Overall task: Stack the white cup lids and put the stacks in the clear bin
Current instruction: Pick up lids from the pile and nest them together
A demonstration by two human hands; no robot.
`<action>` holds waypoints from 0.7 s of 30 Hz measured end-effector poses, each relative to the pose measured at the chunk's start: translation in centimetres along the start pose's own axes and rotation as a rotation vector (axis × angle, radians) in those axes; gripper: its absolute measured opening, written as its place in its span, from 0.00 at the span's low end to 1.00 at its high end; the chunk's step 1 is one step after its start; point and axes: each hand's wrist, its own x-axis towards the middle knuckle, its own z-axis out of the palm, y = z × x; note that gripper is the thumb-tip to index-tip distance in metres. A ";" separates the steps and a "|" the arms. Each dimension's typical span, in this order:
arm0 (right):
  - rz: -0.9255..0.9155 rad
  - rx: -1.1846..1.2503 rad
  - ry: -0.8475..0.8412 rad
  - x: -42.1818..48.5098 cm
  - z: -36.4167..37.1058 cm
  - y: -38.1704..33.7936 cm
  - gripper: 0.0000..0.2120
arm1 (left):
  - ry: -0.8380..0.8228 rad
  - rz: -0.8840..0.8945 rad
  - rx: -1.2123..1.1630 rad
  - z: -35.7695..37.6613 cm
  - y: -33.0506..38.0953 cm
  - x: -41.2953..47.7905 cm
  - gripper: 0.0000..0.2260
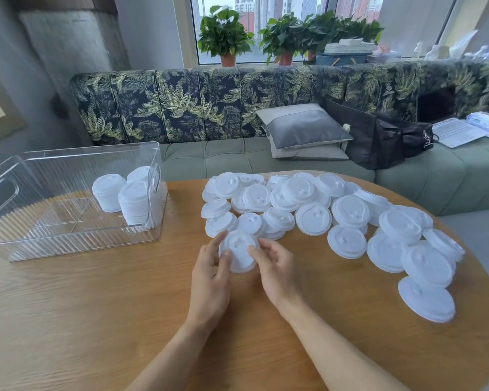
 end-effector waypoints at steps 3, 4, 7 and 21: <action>0.068 0.110 -0.008 0.2 0.0 -0.3 0.11 | -0.014 0.053 0.035 0.0 0.3 -0.3 0.22; 0.091 0.140 -0.002 0.4 -0.1 -0.4 0.11 | -0.028 0.069 0.039 0.0 0.5 -0.4 0.26; 0.149 0.183 -0.016 0.5 0.0 -0.8 0.13 | -0.070 0.125 0.116 0.2 0.5 -0.8 0.36; 0.269 0.289 0.247 2.1 1.2 -1.3 0.07 | 0.169 0.152 0.314 -0.6 -0.6 0.9 0.40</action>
